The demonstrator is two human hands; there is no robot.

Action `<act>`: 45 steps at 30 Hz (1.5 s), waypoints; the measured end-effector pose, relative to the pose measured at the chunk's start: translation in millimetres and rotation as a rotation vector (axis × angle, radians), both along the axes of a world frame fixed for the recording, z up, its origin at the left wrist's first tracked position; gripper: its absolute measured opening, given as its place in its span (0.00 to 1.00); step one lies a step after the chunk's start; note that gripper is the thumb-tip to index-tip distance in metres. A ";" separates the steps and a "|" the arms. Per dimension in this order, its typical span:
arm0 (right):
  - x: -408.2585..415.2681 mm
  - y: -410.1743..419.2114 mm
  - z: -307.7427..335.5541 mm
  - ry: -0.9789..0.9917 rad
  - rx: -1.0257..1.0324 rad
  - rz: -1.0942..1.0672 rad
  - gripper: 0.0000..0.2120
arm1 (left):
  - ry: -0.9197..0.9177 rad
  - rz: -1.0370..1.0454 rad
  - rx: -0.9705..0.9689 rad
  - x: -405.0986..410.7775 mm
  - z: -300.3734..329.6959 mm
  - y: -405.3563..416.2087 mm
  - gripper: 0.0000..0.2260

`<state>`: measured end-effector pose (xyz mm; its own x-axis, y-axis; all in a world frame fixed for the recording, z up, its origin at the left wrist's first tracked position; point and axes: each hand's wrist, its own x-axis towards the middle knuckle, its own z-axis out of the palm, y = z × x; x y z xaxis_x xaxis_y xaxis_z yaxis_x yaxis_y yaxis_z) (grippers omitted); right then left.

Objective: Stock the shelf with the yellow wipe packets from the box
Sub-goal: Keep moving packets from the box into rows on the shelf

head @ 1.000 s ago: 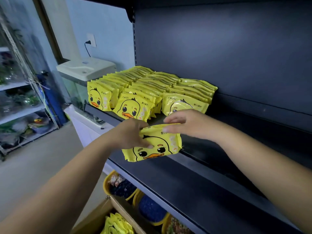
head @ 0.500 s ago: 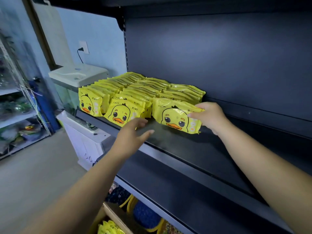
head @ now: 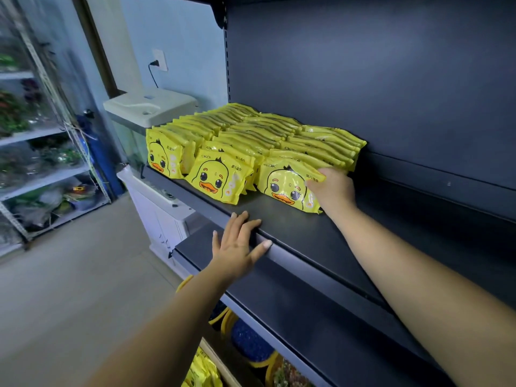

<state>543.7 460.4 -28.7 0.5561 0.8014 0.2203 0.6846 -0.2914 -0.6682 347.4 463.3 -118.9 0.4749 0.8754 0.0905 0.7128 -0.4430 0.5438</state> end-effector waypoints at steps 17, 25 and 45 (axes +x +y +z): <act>-135.1 -118.6 -90.9 -0.367 0.253 0.377 0.22 | -0.225 0.196 0.098 -89.3 -25.9 -89.4 0.21; -226.4 -182.5 -179.3 -0.079 -0.094 0.499 0.22 | -0.130 0.373 -0.075 -204.7 -94.6 -188.5 0.19; -254.1 -226.0 -402.1 0.051 -0.861 0.701 0.18 | -0.020 0.739 -0.555 -252.8 -288.1 -265.4 0.14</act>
